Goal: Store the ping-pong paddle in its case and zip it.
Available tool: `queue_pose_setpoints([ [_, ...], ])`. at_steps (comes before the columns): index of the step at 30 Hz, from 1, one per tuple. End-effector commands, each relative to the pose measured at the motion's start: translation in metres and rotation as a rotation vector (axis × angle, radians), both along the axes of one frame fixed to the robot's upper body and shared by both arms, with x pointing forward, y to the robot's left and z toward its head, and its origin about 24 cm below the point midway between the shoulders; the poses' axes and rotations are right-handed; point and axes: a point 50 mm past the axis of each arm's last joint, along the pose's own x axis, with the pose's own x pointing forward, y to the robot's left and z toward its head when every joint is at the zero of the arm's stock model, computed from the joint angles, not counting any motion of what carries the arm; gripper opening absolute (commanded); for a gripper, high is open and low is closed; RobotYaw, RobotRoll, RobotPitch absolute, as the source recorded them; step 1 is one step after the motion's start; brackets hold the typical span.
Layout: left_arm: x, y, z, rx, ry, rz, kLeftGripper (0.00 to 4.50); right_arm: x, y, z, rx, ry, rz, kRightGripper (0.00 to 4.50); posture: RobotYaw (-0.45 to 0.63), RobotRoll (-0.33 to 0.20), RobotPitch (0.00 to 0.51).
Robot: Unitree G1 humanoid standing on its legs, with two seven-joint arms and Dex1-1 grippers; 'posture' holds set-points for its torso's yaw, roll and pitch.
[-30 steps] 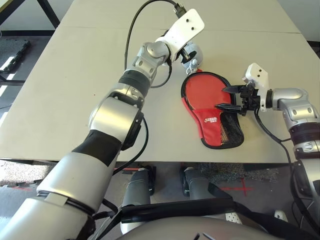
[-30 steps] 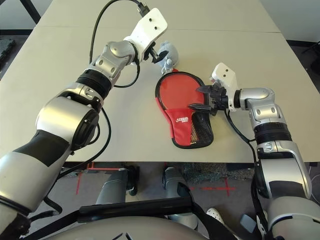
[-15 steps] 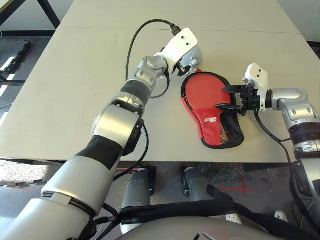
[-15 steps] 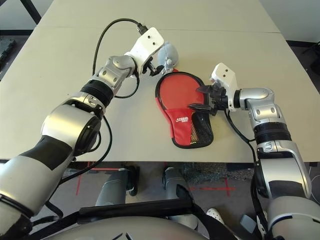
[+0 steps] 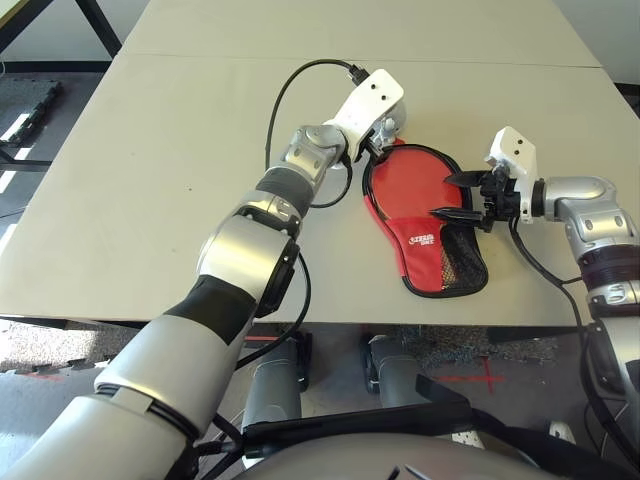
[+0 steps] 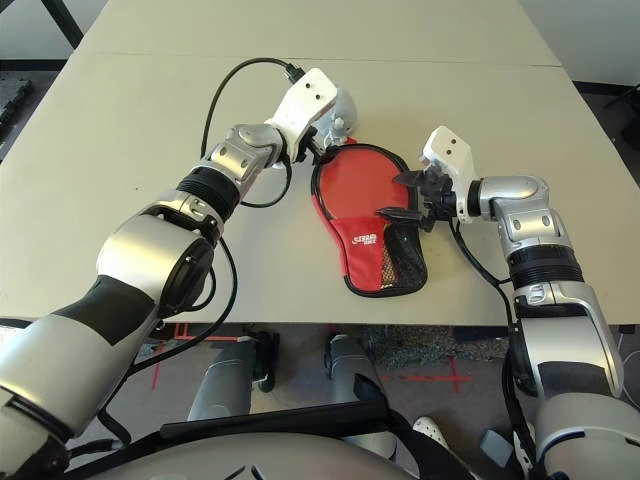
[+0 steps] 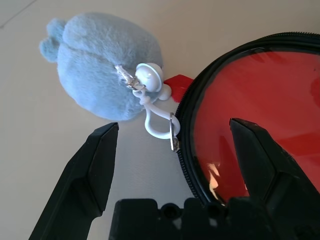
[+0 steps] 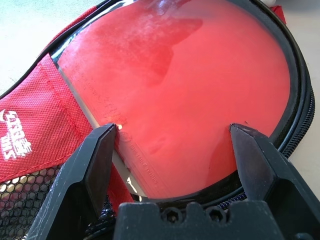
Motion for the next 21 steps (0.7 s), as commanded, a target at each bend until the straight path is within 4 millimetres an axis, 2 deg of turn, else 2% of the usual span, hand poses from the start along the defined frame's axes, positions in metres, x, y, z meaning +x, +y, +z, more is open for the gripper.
queue_pose_setpoints([
  [1,-0.004,0.000,-0.014,-0.020,0.083,0.009,4.45,-0.013,-0.005,-0.041,-0.090,0.162,-0.031,4.50,-0.11,0.000,0.214],
  [6,-0.004,-0.001,-0.014,-0.050,0.102,0.029,4.45,-0.014,-0.005,-0.041,-0.090,0.157,-0.032,4.50,-0.12,0.000,0.215],
  [12,0.000,0.001,-0.005,-0.037,0.024,0.040,4.45,-0.015,-0.005,-0.042,-0.091,0.155,-0.036,4.50,-0.12,0.000,0.217],
  [21,0.008,0.031,0.012,0.003,-0.079,-0.020,4.45,-0.016,-0.005,-0.042,-0.088,0.150,-0.045,4.50,-0.11,0.000,0.215],
])
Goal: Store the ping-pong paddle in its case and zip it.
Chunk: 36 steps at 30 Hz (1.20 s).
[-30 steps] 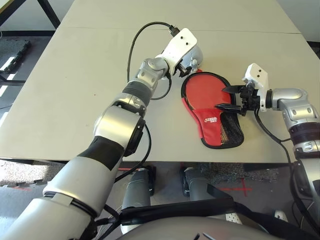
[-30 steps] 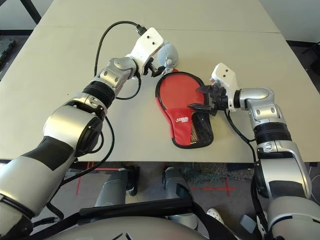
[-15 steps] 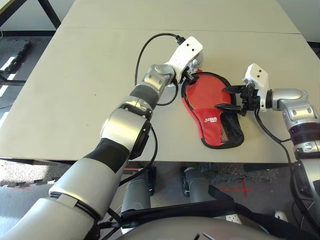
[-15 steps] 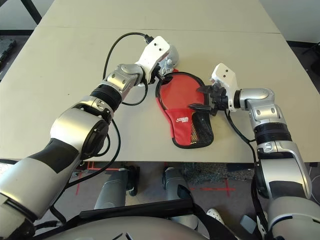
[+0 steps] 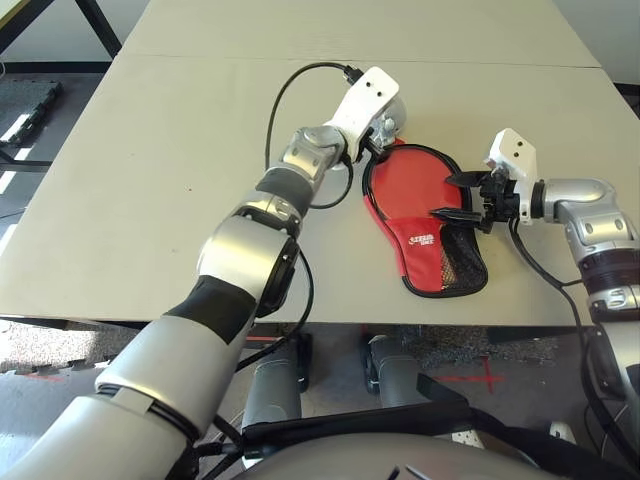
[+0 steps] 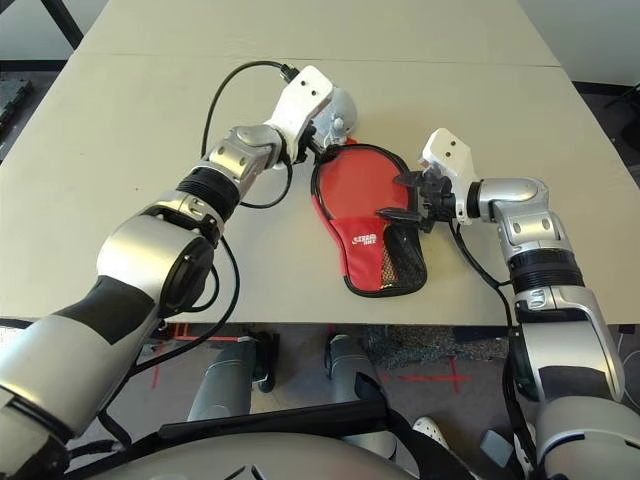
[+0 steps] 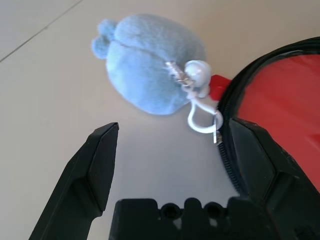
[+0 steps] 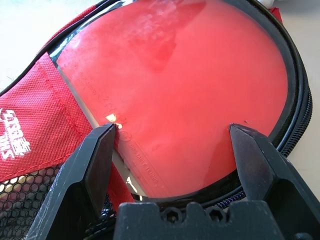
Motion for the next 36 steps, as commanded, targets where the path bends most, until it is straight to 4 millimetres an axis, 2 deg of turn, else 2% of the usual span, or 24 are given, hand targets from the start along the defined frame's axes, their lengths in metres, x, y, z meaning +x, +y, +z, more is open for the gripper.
queue_pose_setpoints([
  [1,-0.001,0.006,0.001,0.018,-0.013,-0.078,4.45,-0.013,-0.006,-0.041,-0.079,0.167,-0.039,4.50,-0.10,0.000,0.214],
  [4,-0.003,0.018,0.004,0.024,-0.037,-0.159,4.45,-0.011,-0.005,-0.041,-0.077,0.163,-0.041,4.50,-0.09,0.000,0.215],
  [8,-0.012,0.024,0.004,0.017,-0.050,-0.271,4.45,-0.009,-0.004,-0.040,-0.077,0.159,-0.044,4.50,-0.08,0.000,0.213],
  [15,-0.044,0.013,-0.010,0.004,-0.021,-0.457,4.45,-0.006,-0.004,-0.038,-0.081,0.151,-0.049,4.50,-0.07,0.000,0.211],
  [25,-0.066,-0.011,-0.049,0.013,0.066,-0.445,4.45,-0.003,-0.007,-0.034,-0.088,0.135,-0.060,4.50,-0.08,0.000,0.203],
  [36,-0.069,-0.016,-0.072,0.063,0.116,-0.394,4.45,0.000,-0.014,-0.023,-0.091,0.122,-0.067,4.50,-0.08,0.000,0.195],
])
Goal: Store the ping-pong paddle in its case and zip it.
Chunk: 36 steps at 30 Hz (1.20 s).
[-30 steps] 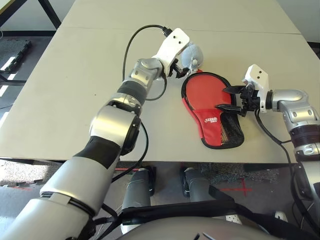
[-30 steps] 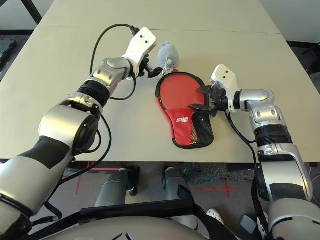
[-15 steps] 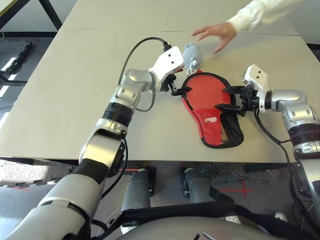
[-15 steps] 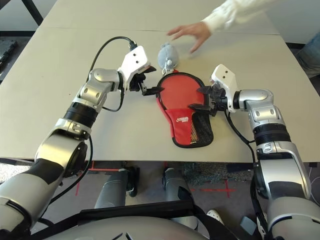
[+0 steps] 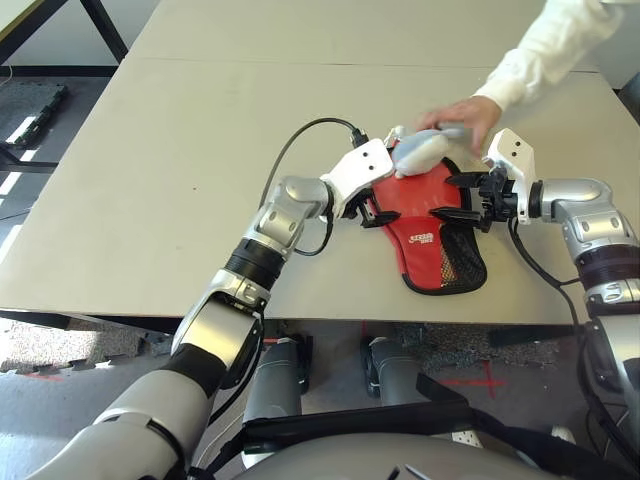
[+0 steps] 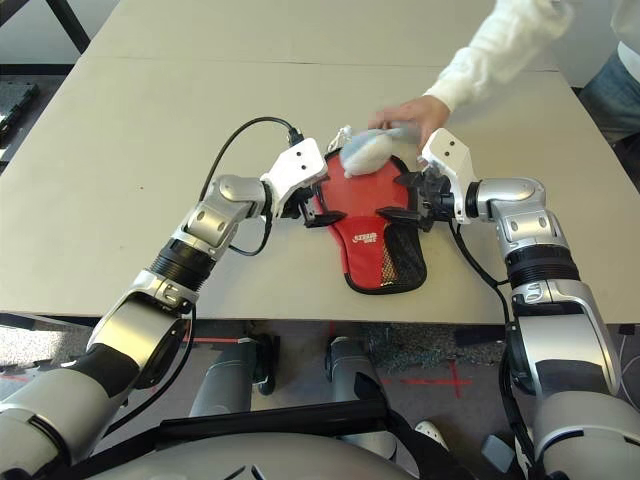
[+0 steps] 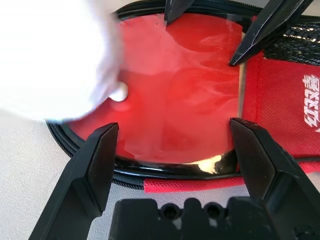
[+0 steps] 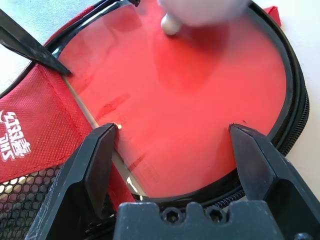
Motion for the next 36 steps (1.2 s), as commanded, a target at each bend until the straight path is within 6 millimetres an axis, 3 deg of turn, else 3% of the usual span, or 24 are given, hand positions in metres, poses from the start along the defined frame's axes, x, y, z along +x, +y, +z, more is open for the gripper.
queue_pose_setpoints([
  [1,-0.003,0.000,-0.015,0.048,0.043,0.010,4.45,-0.006,-0.013,-0.020,-0.073,0.111,-0.057,4.50,-0.08,0.000,0.194],
  [9,-0.003,0.001,-0.020,0.057,0.051,0.025,4.45,0.002,-0.028,0.007,-0.041,0.078,-0.104,4.50,-0.08,0.000,0.191],
  [36,-0.007,-0.003,-0.024,0.084,0.050,0.004,4.45,0.009,-0.031,0.017,0.008,0.056,-0.141,4.50,-0.07,0.000,0.186],
])
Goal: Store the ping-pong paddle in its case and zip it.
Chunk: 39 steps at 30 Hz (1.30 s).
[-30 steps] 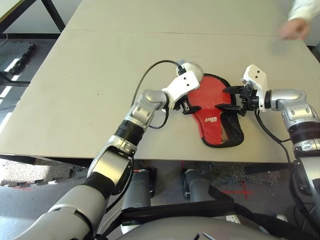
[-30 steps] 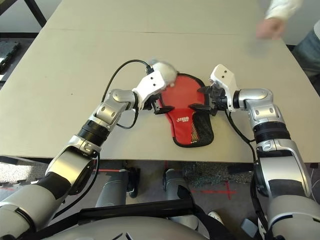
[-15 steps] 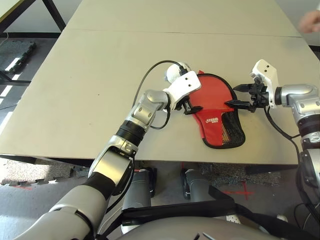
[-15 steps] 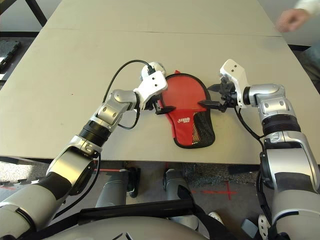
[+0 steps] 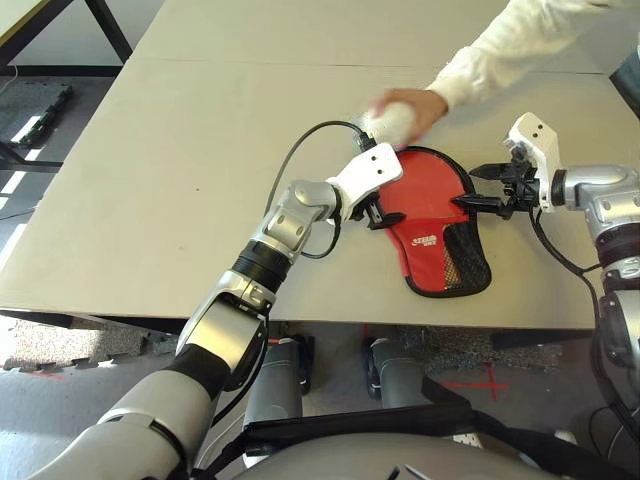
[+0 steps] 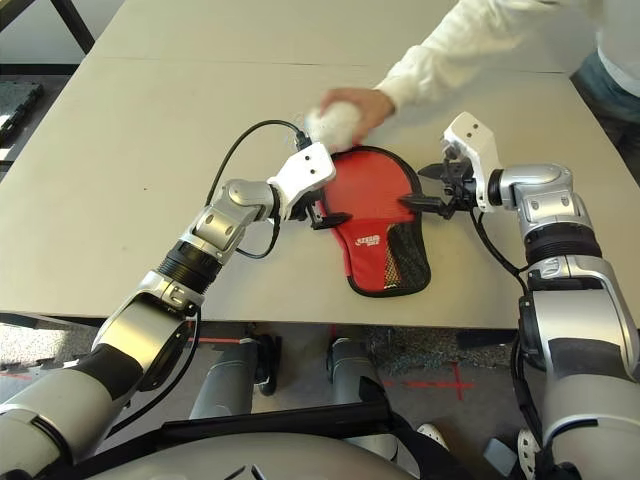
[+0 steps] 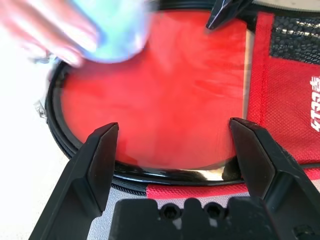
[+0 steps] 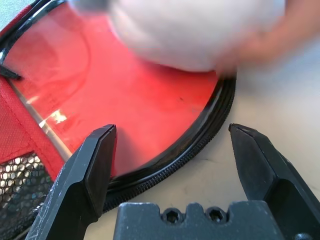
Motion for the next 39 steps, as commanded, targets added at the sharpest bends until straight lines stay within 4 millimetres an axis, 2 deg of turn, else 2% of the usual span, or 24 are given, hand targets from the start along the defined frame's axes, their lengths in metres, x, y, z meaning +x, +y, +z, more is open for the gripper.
queue_pose_setpoints([
  [1,-0.005,0.003,-0.022,0.069,0.062,0.013,4.45,0.000,-0.003,-0.001,0.008,0.009,-0.018,4.50,-0.07,0.000,0.187],
  [8,-0.006,0.002,-0.023,0.070,0.064,0.011,4.45,0.002,-0.008,0.009,0.030,-0.007,-0.038,4.50,-0.07,0.000,0.188],
  [17,-0.006,0.003,-0.023,0.070,0.063,0.017,4.45,-0.001,-0.010,0.044,0.132,0.000,0.075,4.50,-0.06,0.000,0.188],
  [22,-0.006,0.003,-0.025,0.071,0.066,0.017,4.45,0.004,-0.005,0.054,0.133,-0.047,0.076,4.50,-0.06,0.000,0.188],
  [29,-0.006,0.001,-0.024,0.068,0.067,0.016,4.45,0.019,0.018,0.053,0.093,-0.105,0.107,4.50,-0.06,0.000,0.186],
  [39,-0.007,0.002,-0.024,0.066,0.068,0.024,4.45,0.037,0.050,0.037,-0.043,-0.148,0.094,4.50,-0.04,0.000,0.186],
])
